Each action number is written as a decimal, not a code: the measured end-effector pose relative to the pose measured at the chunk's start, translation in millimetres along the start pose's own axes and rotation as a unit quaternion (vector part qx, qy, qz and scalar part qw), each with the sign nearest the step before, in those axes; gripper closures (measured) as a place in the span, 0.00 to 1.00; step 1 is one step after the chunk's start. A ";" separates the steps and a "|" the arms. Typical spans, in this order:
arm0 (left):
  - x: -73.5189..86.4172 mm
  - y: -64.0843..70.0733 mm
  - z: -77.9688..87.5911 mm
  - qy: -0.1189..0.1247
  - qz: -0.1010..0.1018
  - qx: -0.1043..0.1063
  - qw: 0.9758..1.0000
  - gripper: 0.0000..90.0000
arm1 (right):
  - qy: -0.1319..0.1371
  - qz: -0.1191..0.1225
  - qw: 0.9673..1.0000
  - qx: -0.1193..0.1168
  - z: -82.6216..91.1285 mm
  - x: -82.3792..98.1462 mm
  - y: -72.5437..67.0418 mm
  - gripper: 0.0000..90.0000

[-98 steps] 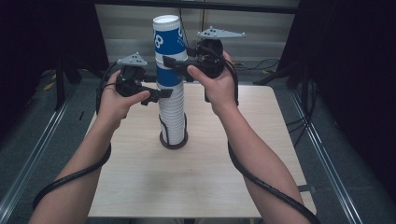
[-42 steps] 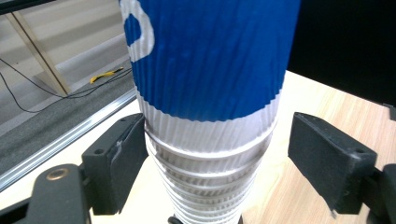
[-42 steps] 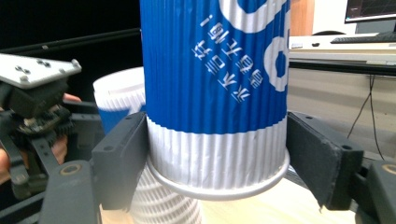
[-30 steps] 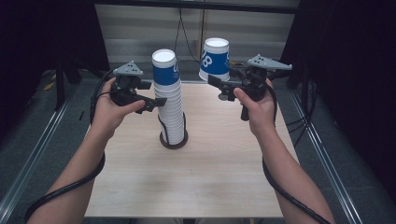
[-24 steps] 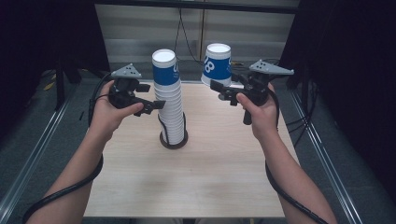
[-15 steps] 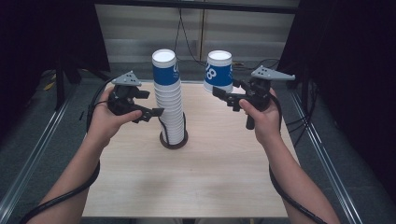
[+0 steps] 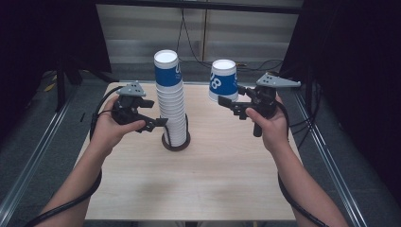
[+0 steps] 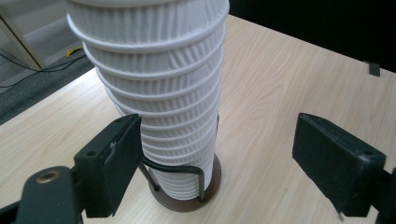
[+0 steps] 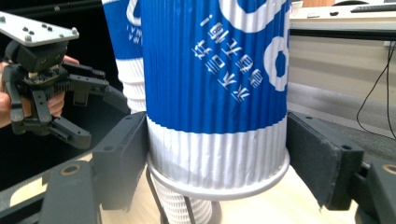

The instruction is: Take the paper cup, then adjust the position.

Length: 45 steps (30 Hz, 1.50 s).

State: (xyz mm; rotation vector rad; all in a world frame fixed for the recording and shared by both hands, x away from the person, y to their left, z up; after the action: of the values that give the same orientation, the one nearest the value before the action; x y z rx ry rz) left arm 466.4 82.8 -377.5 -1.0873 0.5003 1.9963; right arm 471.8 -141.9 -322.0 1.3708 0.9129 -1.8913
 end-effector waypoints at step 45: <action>27.9 55.5 -32.7 -0.036 -0.045 0.062 0.996 0.18 | -0.079 0.025 0.995 -0.052 30.9 58.4 -10.8 0.26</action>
State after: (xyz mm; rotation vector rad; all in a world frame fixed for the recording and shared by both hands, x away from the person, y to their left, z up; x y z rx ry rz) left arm 430.5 40.4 -420.4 -0.9432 0.5215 1.8928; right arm 431.2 -166.1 -369.3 1.1550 0.8775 -1.8579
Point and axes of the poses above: each handheld gripper's, and its own axes: z roughly backward along the jaws, x roughly out of its underside, y roughly to its right, the point moved 10 cm from there along -z, roughly forward along the jaws, and after that the axes turned 8 degrees about -x, right-handed, at the moved point
